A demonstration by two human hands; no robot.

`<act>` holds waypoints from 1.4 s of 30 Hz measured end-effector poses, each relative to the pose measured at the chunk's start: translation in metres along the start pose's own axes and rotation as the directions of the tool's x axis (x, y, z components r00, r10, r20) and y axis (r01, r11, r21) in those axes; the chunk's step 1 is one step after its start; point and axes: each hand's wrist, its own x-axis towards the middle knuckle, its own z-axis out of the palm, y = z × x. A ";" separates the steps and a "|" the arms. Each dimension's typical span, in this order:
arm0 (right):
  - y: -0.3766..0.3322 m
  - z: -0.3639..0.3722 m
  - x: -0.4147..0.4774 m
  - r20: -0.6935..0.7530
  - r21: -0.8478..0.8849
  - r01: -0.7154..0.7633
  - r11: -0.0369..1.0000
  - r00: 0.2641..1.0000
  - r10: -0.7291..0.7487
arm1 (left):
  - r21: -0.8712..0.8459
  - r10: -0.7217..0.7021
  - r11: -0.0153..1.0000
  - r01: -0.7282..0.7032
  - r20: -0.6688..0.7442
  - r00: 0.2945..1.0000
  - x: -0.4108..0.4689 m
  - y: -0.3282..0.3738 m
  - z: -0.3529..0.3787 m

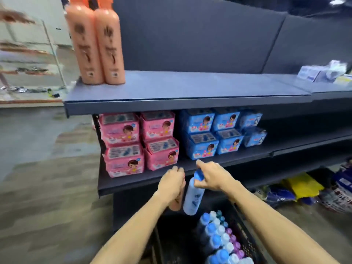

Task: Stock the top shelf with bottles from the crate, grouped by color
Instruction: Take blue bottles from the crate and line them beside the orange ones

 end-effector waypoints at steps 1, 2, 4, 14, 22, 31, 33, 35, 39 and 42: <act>-0.007 -0.014 -0.002 -0.017 -0.008 0.006 1.000 1.000 -0.006 | -0.001 0.022 1.000 -0.022 -0.030 0.999 -0.002 -0.001 -0.018; -0.014 -0.027 -0.003 -0.034 -0.022 0.008 1.000 0.999 -0.009 | 0.000 0.047 0.999 -0.047 -0.054 0.997 -0.005 -0.001 -0.035; -0.025 -0.050 -0.006 -0.065 -0.048 -0.003 0.999 0.998 0.000 | -0.008 0.086 0.996 -0.087 -0.089 0.992 -0.010 -0.001 -0.068; -0.087 -0.169 -0.034 -0.306 -0.082 0.040 0.996 0.950 -0.063 | 0.023 0.182 0.983 -0.182 -0.265 0.947 -0.051 0.008 -0.214; -0.140 -0.281 -0.047 -0.480 -0.074 0.151 0.986 0.861 -0.168 | -0.110 0.095 0.979 -0.169 -0.486 0.869 -0.063 0.015 -0.342; -0.179 -0.373 -0.022 -0.541 -0.075 0.235 0.969 0.807 -0.238 | -0.206 -0.031 0.967 -0.149 -0.678 0.735 -0.069 0.009 -0.458; -0.186 -0.381 -0.011 -0.539 -0.058 0.259 0.964 0.805 -0.248 | -0.221 -0.057 0.964 -0.145 -0.709 0.703 -0.064 0.006 -0.471; -0.192 -0.385 -0.001 -0.528 -0.060 0.279 0.958 0.806 -0.268 | -0.223 -0.082 0.967 -0.123 -0.729 0.679 -0.058 0.000 -0.479; -0.197 -0.385 0.025 -0.483 -0.053 0.297 0.953 0.828 -0.285 | -0.217 -0.137 0.975 -0.045 -0.753 0.644 -0.040 -0.017 -0.481; -0.196 -0.384 0.049 -0.472 -0.056 0.316 0.947 0.828 -0.304 | -0.221 -0.165 0.975 -0.010 -0.757 0.633 -0.025 -0.029 -0.478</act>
